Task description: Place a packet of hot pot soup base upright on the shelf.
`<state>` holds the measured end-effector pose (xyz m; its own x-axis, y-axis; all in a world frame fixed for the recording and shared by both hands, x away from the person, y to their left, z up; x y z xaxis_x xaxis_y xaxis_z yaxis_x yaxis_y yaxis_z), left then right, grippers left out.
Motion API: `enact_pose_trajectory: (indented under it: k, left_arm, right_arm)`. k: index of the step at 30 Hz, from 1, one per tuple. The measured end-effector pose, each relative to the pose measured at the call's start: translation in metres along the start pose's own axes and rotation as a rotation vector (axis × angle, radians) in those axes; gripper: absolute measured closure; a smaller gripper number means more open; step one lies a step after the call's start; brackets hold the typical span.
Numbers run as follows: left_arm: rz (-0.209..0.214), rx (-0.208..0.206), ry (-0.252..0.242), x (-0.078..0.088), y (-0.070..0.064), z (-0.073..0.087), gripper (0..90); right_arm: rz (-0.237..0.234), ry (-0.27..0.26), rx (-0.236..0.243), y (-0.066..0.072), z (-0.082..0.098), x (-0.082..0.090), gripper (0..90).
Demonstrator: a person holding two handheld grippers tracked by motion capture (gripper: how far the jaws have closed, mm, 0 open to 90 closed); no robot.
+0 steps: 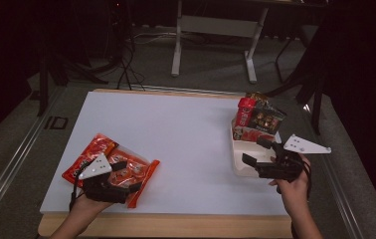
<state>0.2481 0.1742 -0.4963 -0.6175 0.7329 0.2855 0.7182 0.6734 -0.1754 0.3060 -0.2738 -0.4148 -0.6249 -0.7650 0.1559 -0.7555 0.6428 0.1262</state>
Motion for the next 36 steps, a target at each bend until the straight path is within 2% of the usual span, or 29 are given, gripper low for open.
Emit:
enact_pose_trajectory:
  k: [4,6,11,14,16,19,21,25,28,29,31,33,36]
  left_arm:
    - [-0.046,-0.006,0.01,0.012,0.004,0.0,16.9]
    - [-0.067,-0.006,0.008,0.019,0.007,0.0,22.4]
    - [-0.097,-0.006,0.007,0.033,0.014,0.0,41.8]
    - [-0.145,-0.009,0.03,0.043,0.021,0.002,49.7]
    - [-0.195,-0.011,0.04,0.05,0.026,0.004,55.0]
    - [-0.23,0.013,0.06,0.06,0.035,0.011,61.8]
    - [-0.264,0.018,0.092,0.066,0.041,0.017,65.6]
    - [-0.296,0.039,0.153,0.072,0.052,0.031,75.1]
    - [-0.301,0.052,0.18,0.073,0.056,0.037,83.4]
    - [-0.292,0.052,0.221,0.072,0.058,0.043,88.1]
    - [-0.281,0.051,0.279,0.068,0.059,0.05,89.4]
    - [-0.295,0.049,0.317,0.064,0.061,0.056,89.6]
    - [-0.322,0.1,0.352,0.061,0.07,0.065,89.7]
  right_arm:
    - [-0.024,-0.001,0.01,0.004,0.004,-0.003,14.0]
    - [-0.045,-0.003,0.007,0.006,0.006,-0.004,14.0]
    - [-0.051,-0.005,0.016,0.011,0.008,-0.007,14.0]
    - [-0.057,0.006,0.007,0.012,0.01,-0.009,14.0]
    - [-0.085,0.014,-0.007,0.014,0.012,-0.01,13.8]
    - [-0.117,0.013,-0.024,0.016,0.016,-0.013,13.8]
    - [-0.116,0.017,-0.018,0.018,0.017,-0.014,13.8]
    - [-0.124,0.008,-0.023,0.019,0.017,-0.016,13.8]
    - [-0.122,0.005,-0.019,0.02,0.017,-0.016,13.9]
    - [-0.117,0.007,-0.015,0.02,0.017,-0.016,13.9]
    - [-0.116,0.009,-0.018,0.02,0.017,-0.016,13.9]
    - [-0.111,0.01,-0.018,0.019,0.018,-0.016,14.0]
    - [-0.113,0.012,-0.014,0.019,0.018,-0.016,14.0]
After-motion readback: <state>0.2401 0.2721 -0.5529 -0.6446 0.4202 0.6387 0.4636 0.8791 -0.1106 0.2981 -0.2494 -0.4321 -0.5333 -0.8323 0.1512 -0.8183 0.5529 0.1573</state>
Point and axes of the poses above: each handheld gripper's, and its own axes: x roughly backward along the jaws, z roughly out of its underside, y roughly to its left, the point moved 3 cm from there along -x, roughly forward along the jaws, and after that the axes turned 10 degrees about -y, right-handed, at the moved point
